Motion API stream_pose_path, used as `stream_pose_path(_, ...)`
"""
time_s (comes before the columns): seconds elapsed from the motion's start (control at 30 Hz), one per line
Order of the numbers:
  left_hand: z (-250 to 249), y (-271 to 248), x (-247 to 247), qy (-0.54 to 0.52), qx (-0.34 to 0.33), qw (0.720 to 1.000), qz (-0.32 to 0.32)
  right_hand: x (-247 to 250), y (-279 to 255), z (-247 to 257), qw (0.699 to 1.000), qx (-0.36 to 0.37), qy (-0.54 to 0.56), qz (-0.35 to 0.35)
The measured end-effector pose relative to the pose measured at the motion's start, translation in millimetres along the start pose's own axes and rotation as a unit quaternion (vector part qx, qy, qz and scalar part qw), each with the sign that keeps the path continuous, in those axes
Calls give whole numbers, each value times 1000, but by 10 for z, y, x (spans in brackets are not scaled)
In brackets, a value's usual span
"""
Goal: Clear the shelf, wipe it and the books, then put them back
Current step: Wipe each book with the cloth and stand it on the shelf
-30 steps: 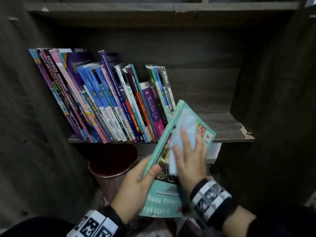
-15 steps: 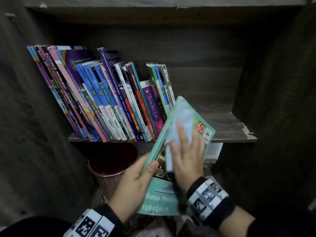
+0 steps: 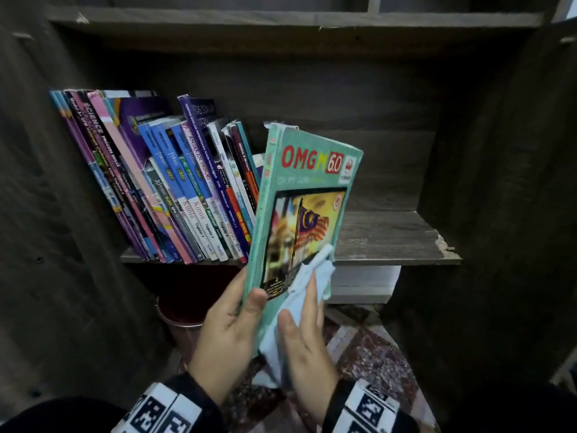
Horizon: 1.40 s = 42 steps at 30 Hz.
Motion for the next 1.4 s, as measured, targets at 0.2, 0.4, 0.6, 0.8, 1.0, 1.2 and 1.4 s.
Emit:
stream_pose_path(0.2, 198, -104, -236, -66, 98, 983, 140, 350, 103, 258, 987, 76, 106, -94)
stream_pose_path(0.4, 246, 11, -157, -63, 94, 985, 131, 569, 25, 458, 977, 90, 138, -137)
stream_pose_path(0.6, 585, 87, -138, -99, 285, 948, 101, 575, 21, 635, 942, 35, 331, -32)
stream_pose_path(0.8, 534, 309, 220, -184, 244, 952, -18, 1073, 180, 541, 932, 38, 359, -35)
stream_pose_path(1.0, 419, 282, 116, -260, 214, 939, 66, 1450, 234, 170, 937, 7, 334, -98)
stream_pose_path(1.2, 317, 201, 88, -110, 137, 984, -36, 1436, 219, -274, 957, -36, 197, -208)
stream_pose_path(1.4, 152, 96, -119, -80, 73, 992, -64, 435, -158, -61, 978, 11, -209, -10)
Point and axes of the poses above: each hand's wrist, its own y-axis towards the middle knuckle, its own x-axis out of the back of the hand, z = x × y, the point moved 8 cm from there along y, towards the middle knuckle, and after that the axes turned 7 degrees about x, right-handed, at the moved point
